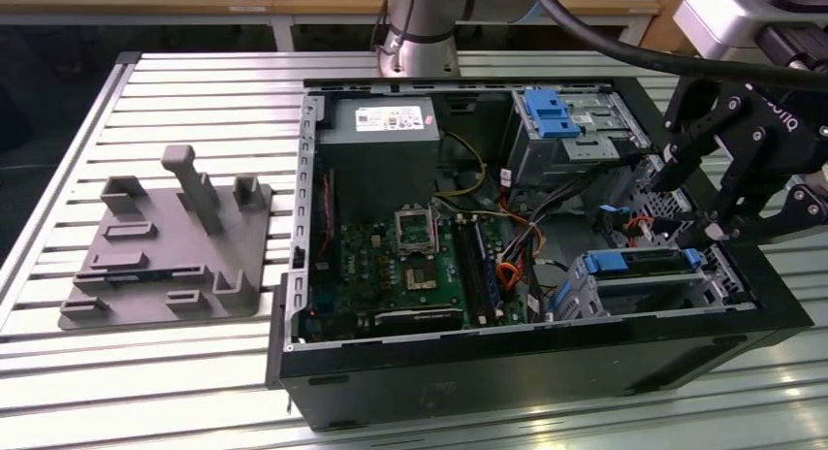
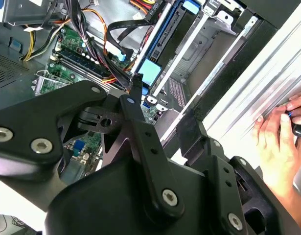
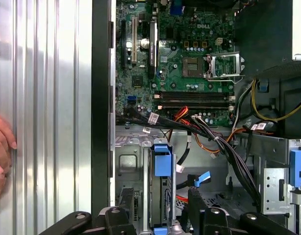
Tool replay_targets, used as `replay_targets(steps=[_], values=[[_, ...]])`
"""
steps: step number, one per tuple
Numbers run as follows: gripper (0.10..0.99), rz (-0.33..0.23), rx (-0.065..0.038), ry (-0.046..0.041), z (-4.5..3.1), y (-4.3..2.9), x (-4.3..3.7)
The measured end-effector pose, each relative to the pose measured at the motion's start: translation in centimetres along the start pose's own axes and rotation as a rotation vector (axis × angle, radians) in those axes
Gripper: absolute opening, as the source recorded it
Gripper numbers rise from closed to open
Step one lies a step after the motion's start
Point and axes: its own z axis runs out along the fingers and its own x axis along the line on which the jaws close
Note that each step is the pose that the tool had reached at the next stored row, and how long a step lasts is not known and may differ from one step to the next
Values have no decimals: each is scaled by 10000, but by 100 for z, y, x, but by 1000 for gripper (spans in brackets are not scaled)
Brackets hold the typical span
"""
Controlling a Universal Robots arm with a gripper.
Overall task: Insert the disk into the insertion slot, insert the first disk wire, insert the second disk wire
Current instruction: 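Insert the first disk wire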
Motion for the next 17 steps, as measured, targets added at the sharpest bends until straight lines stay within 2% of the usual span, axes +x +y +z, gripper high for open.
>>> replay_targets(steps=[2,3,6,9,14,17], values=[[557,28,2,11,2,0,-6],[557,29,3,54,2,-1,-23],[557,30,7,299,9,-1,-122],[557,32,10,409,18,-7,-236],[557,37,-73,453,17,-167,-249],[557,42,-194,457,18,-275,-251]])
